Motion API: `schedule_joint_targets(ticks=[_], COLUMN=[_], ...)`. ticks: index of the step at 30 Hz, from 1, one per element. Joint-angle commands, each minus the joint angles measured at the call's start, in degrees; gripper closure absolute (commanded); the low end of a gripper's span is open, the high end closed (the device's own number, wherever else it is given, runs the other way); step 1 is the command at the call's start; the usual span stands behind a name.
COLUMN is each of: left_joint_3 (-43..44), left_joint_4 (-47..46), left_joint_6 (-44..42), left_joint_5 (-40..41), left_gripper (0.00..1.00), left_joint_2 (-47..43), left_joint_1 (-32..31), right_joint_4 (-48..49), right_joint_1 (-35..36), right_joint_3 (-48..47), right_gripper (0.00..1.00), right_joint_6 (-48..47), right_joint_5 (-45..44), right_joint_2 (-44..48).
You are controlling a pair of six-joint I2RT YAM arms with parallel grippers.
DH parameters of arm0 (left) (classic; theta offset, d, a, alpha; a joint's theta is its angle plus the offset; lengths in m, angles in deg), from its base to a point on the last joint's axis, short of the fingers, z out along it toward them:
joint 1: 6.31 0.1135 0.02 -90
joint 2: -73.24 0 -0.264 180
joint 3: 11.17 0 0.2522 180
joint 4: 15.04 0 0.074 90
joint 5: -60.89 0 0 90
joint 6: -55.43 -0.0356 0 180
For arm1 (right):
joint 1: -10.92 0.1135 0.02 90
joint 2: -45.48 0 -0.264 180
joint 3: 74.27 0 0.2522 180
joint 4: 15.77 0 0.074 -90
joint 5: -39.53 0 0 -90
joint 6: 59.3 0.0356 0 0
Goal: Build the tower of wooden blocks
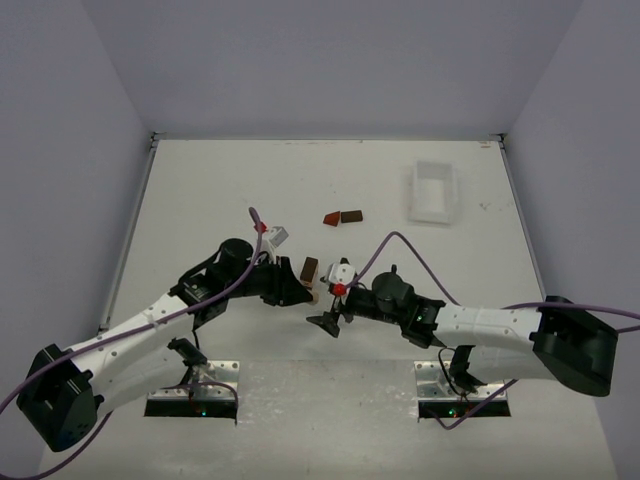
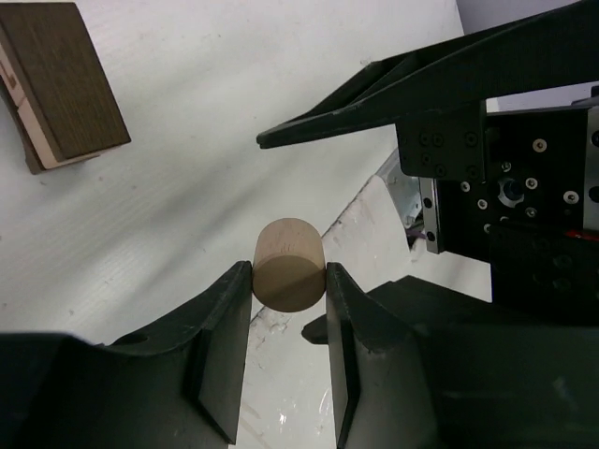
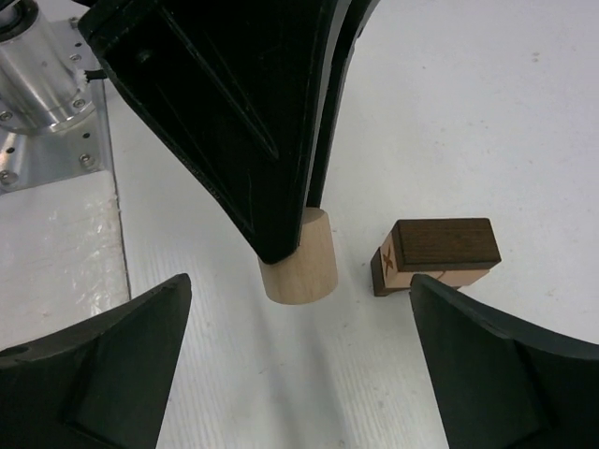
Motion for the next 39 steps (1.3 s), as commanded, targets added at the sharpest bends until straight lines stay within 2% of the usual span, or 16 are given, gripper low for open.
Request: schedule_joint_targets(ticks=[1,4,7,9,12,14,18,27,31,34,39], left_joint_3=[6.62,10.62,15.03,18.53,26.29,31.05,41.28,52.39,53.93,52.24,51.31], left_joint_4=[5.02,10.57,16.12,20.51,28.55,33.25,41.18,49.94,50.74,47.75,47.28], left_joint_6=[0.57,1.76,2.37,2.70,3.11,2.53,1.33,1.10,2.31,3.99,4.55], left_joint_5=[7.86,14.59,18.98,21.29,25.13,26.46,28.55,30.71,35.22,39.91,40.51], left_gripper=[1.00,1.00,1.00,1.00,1.00,1.00,1.00,1.00,1.00,1.00,1.00], left_joint_2=[-0.94,0.92,4.12,6.76,13.15,17.48,26.34,39.95,42.19,41.58,41.27], left_joint_1=[-0.58,-0.54,-0.54,-0.54,-0.55,-0.65,-1.21,-4.35,-6.91,-9.28,-9.68], right_joint_4=[-1.47,-6.30,-10.22,-17.43,-27.14,-30.68,-30.87,-31.21,-31.16,-31.23,-31.15], right_joint_1=[0.36,0.36,0.27,0.21,-1.69,-4.86,-13.82,-16.74,-17.50,-17.66,-17.83], right_joint_3=[-1.95,-0.84,1.14,1.66,0.97,1.00,2.95,5.10,5.63,6.06,5.62], right_gripper=[0.01,0.01,0.01,0.01,0.01,0.01,0.01,0.01,0.01,0.01,0.01], right_joint_6=[1.32,4.05,7.95,11.27,16.51,18.92,19.87,17.16,17.29,17.49,17.24], right_joint_5=[-6.54,-15.38,-29.30,-43.91,-53.62,-53.66,-44.94,-46.28,-46.81,-47.02,-45.65], right_joint_2=[1.79,4.36,7.71,9.59,12.31,14.19,17.85,17.89,17.81,17.73,17.46])
